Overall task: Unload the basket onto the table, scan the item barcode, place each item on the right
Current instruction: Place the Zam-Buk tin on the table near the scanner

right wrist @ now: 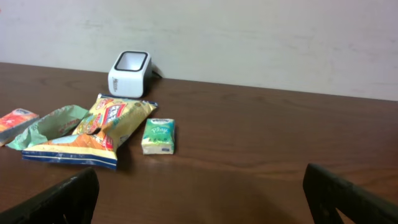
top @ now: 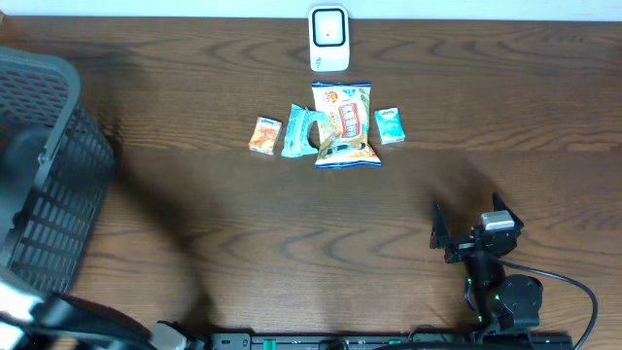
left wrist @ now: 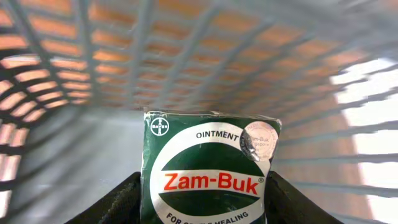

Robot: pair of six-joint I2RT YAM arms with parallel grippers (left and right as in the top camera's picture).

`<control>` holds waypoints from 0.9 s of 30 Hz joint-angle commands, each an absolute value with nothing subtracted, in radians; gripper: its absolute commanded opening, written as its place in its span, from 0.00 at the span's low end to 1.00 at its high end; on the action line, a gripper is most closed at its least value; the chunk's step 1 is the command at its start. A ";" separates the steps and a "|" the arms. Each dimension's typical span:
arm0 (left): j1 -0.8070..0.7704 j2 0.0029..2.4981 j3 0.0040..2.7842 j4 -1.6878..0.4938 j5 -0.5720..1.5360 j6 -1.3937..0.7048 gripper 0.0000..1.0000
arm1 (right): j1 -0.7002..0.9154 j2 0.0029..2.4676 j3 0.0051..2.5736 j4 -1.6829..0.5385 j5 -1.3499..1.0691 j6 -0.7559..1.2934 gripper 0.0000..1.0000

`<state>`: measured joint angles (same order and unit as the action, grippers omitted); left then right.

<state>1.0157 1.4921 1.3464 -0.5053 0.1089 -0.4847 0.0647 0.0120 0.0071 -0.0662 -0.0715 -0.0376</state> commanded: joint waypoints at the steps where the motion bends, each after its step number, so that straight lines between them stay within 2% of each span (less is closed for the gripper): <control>1: 1.016 1.372 1.350 -0.459 0.304 -0.645 0.46 | 0.059 0.007 0.006 -0.071 -0.074 -0.046 0.99; 9: 0.908 1.225 1.350 -0.320 0.531 -0.848 0.46 | 0.060 0.007 0.006 -0.071 -0.074 -0.046 0.99; 15: 0.588 1.222 1.350 -0.303 0.550 -0.850 0.46 | 0.060 0.007 0.006 -0.071 -0.074 -0.046 0.99; 20: 0.364 1.262 1.350 -0.301 0.538 -0.741 0.46 | 0.060 0.007 0.006 -0.071 -0.074 -0.046 0.99; 21: 0.280 1.286 1.350 -0.302 0.538 -0.676 0.46 | 0.060 0.007 0.006 -0.071 -0.074 -0.046 0.99; 27: 0.075 1.401 1.350 -0.339 0.453 -0.466 0.46 | 0.059 0.007 0.006 -0.071 -0.074 -0.046 0.99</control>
<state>0.1581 1.3369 1.3464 -0.3153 0.5182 -0.6376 0.0647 0.0120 0.0071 -0.0666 -0.0719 -0.0376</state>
